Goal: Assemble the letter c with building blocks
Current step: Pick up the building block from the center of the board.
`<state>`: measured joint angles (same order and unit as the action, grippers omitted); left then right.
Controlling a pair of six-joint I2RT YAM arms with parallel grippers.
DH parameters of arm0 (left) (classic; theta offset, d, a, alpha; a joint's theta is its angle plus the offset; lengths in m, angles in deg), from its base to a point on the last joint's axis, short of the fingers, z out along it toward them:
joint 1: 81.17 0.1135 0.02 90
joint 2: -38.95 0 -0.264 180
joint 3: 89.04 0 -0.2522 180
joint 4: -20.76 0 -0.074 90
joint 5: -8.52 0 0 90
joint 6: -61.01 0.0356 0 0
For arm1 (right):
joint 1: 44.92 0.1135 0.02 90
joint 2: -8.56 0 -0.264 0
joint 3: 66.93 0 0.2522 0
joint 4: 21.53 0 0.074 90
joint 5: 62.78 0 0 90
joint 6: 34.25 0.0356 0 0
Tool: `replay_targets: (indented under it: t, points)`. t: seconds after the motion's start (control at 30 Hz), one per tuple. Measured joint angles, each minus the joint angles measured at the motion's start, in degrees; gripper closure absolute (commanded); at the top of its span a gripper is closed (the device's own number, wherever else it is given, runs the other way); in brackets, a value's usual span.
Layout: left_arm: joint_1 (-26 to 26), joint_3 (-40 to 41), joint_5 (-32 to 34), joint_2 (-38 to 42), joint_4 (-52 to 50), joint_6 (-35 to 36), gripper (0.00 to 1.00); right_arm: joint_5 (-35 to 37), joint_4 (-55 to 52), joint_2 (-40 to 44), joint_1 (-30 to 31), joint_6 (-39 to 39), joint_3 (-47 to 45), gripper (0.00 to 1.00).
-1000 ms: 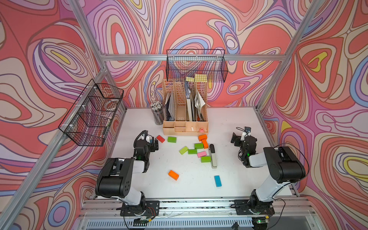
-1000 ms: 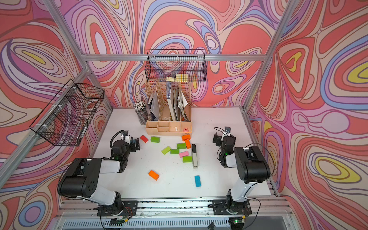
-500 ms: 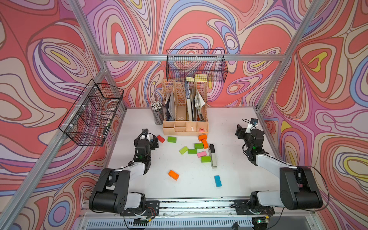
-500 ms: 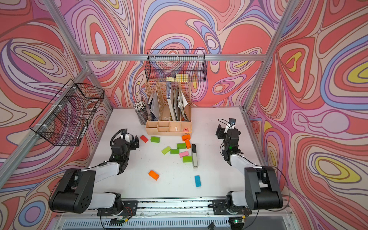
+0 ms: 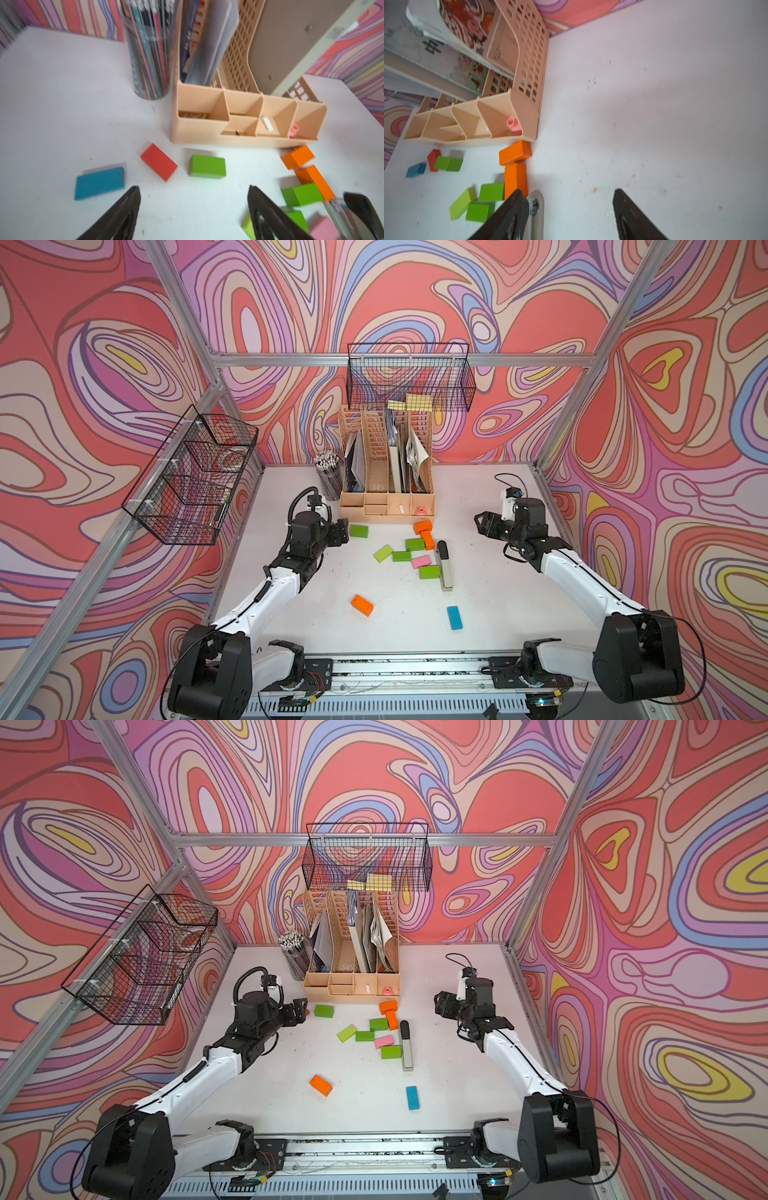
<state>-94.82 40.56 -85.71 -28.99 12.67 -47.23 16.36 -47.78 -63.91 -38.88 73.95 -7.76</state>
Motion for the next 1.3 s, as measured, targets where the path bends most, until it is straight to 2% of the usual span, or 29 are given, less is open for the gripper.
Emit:
replay_targets:
  t: [0.3, 0.5, 0.6, 0.87, 1.07, 1.3]
  points:
    - [-5.5, -0.5, -1.8, 7.0, -17.2, -5.9, 0.3, -0.2, -9.4, 2.8, 9.4, 1.0, 0.0, 0.26]
    - [-8.5, -0.6, -1.1, 7.9, -23.9, -8.5, 0.27, 0.3, -11.4, 3.2, 11.5, 1.0, 0.0, 0.33]
    - [-8.9, 0.2, -1.2, 8.3, -23.6, -8.9, 0.26, 0.6, -11.8, 3.2, 12.7, 1.5, 0.0, 0.36]
    - [-8.9, 7.8, -2.2, 13.8, -19.5, -9.3, 0.28, 1.1, -13.9, 2.8, 18.2, 1.4, 0.2, 0.37]
    - [-8.9, 11.5, -2.8, 13.8, -16.4, -11.2, 0.29, 0.9, -14.4, 1.4, 21.6, -1.6, 1.5, 0.38]
    - [-8.9, 12.2, -3.2, 15.1, -15.8, -12.3, 0.29, 0.2, -13.3, -5.4, 24.8, -9.4, 5.9, 0.44]
